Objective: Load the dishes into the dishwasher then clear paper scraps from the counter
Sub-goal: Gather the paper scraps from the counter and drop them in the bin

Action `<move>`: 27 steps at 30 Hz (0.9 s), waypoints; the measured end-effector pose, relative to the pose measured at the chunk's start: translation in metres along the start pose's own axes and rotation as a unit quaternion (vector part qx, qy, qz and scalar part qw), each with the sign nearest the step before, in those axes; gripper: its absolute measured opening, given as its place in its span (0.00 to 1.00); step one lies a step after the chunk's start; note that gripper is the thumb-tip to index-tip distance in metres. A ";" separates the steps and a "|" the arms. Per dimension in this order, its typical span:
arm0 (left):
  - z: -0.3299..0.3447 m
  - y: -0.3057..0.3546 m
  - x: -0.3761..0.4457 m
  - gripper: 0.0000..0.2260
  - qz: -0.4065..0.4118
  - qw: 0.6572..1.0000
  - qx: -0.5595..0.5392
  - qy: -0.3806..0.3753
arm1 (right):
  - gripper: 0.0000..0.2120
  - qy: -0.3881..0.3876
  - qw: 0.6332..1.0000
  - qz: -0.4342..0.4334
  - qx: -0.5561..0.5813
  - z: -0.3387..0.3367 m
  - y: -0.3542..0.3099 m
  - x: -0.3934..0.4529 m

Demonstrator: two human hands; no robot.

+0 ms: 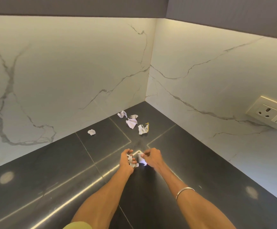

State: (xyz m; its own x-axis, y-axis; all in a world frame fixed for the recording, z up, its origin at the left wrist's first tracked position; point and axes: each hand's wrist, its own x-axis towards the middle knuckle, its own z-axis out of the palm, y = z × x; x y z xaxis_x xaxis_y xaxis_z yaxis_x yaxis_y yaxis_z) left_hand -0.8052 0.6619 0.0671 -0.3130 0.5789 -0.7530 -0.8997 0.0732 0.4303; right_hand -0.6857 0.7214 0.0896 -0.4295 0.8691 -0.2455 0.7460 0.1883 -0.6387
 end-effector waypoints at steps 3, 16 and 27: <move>-0.004 0.003 -0.001 0.08 0.007 1.000 -0.005 0.026 | 0.09 -0.121 0.984 -0.027 0.125 0.000 -0.018 0.000; 0.008 -0.002 -0.004 0.09 -0.012 0.997 0.008 -0.075 | 0.18 -0.001 0.999 -0.029 0.023 0.024 -0.017 0.010; 0.017 0.039 0.028 0.17 0.018 0.999 0.027 -0.036 | 0.30 -0.181 0.978 -0.011 0.105 0.021 -0.031 0.047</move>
State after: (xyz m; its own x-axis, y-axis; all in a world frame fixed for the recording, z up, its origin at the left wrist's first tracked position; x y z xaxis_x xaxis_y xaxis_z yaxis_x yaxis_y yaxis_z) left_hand -0.8444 0.6945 0.0712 -0.3201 0.6380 -0.7003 -0.8701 0.0944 0.4837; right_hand -0.7399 0.7465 0.0827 -0.6244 0.6402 -0.4475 0.6301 0.0742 -0.7729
